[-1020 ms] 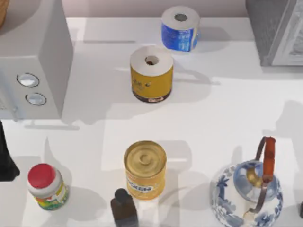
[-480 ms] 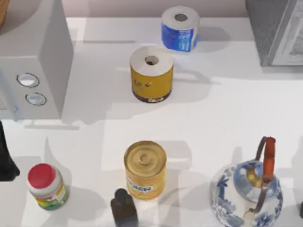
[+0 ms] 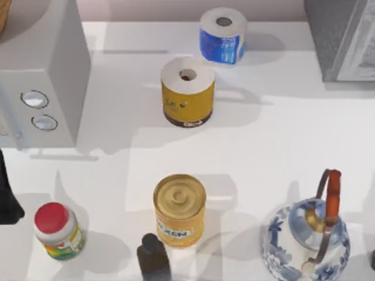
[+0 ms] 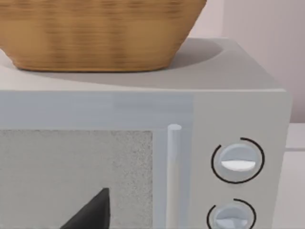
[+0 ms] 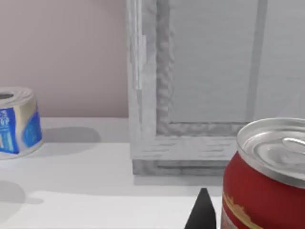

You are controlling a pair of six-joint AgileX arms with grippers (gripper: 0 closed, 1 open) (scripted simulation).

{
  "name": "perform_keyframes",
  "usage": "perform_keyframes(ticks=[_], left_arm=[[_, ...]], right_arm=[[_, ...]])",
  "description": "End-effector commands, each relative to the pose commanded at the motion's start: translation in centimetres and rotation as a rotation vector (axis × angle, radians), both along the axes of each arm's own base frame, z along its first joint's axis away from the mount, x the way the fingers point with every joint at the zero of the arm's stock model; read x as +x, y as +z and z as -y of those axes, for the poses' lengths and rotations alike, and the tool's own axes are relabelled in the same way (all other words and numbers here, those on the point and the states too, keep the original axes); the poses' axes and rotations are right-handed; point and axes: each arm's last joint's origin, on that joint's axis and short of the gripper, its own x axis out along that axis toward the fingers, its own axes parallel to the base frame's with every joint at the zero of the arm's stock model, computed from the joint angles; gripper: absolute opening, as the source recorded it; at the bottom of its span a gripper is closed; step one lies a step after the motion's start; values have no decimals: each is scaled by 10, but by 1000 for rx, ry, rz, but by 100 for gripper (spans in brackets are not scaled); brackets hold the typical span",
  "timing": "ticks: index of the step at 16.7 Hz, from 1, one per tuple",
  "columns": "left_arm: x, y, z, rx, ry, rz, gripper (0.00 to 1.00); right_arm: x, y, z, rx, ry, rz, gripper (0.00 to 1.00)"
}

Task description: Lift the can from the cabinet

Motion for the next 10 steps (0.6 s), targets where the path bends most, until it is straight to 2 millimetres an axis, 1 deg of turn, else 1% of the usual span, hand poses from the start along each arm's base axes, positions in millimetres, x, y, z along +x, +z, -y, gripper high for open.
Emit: perform_keyframes(ticks=[5,8,10], left_arm=[[0,0,0,0,0,0,100],[0,0,0,0,0,0,100],[0,0,0,0,0,0,100]], right_arm=[[5,7,0,-1,22,1,0],[16,17,0,-2,69,-3,0],[28,23,1,-3,113,-5,0]])
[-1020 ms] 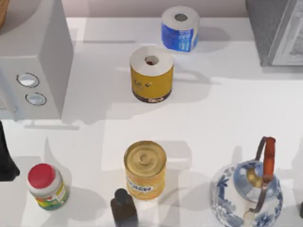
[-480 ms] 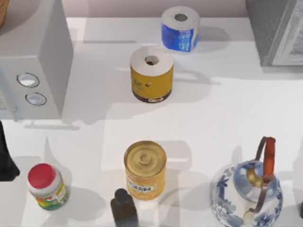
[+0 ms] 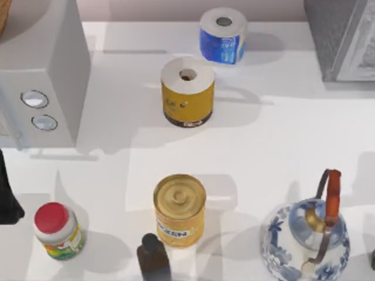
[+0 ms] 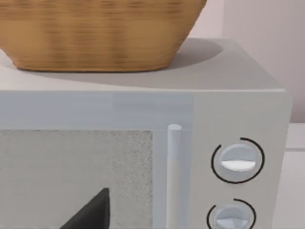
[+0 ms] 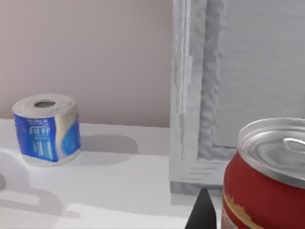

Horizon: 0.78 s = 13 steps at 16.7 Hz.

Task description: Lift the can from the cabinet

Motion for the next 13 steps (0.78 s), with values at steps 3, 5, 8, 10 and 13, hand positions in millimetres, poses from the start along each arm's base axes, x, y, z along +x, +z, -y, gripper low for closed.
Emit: perform_keyframes(ticks=[3,5,8,10,13], left_arm=[[0,0,0,0,0,0,100],[0,0,0,0,0,0,100],[0,0,0,0,0,0,100],[0,0,0,0,0,0,100],[0,0,0,0,0,0,100]], right_arm=[[25,7,1,0,81,-4,0],[46,8,3,1,145,-5,0],[80,0,6,4,247,-4,0],[101,-13,9,6,318,-2,0],[129,-40,14,8,420,2,0]])
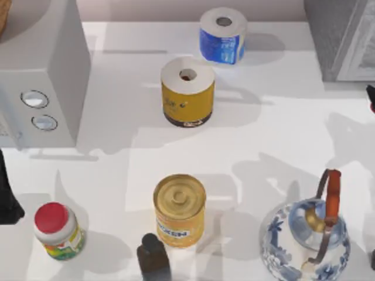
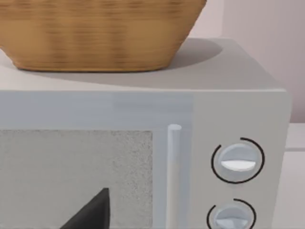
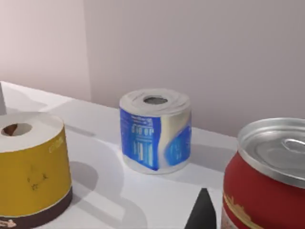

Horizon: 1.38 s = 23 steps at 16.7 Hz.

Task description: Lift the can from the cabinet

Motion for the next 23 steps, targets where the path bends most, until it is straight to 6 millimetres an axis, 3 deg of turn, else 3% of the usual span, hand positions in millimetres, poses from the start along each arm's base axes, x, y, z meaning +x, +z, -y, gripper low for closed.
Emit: perform_keyframes(ticks=[3,7,10,15,16,19,23], left_arm=[[0,0,0,0,0,0,100],[0,0,0,0,0,0,100],[0,0,0,0,0,0,100],[0,0,0,0,0,0,100],[0,0,0,0,0,0,100],[0,0,0,0,0,0,100],[0,0,0,0,0,0,100]], right_arm=[[18,-33,4,3,93,5,0],[26,-72,8,5,187,12,0],[27,-89,10,6,224,14,0],[27,-93,11,6,231,15,0],[26,-119,9,41,230,-100,0],[36,-107,8,29,223,-44,0],[65,-65,6,3,208,149,0]])
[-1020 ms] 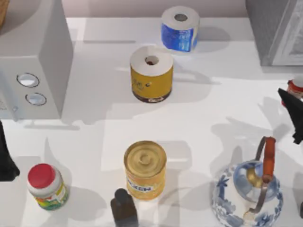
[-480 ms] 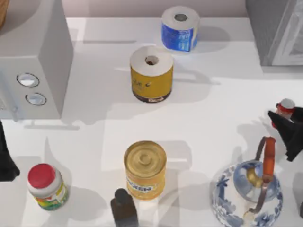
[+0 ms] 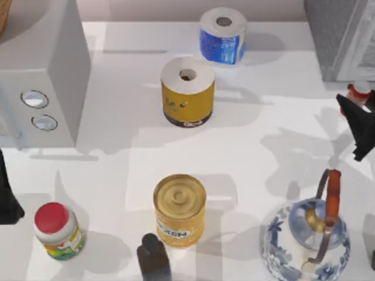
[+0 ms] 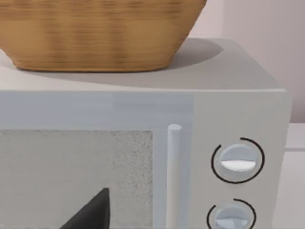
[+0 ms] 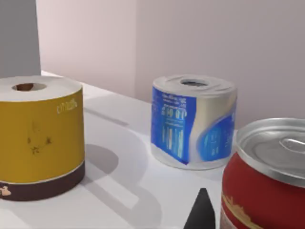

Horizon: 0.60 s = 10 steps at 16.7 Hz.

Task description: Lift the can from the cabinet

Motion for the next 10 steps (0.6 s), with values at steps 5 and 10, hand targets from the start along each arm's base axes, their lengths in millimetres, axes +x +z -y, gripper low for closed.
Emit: perform_keyframes(ticks=[5,10], left_arm=[[0,0,0,0,0,0,100],[0,0,0,0,0,0,100]], right_arm=[[5,2,-6,-17,-3,45,0],[-21,-34,-12,-12,23,-132,0]])
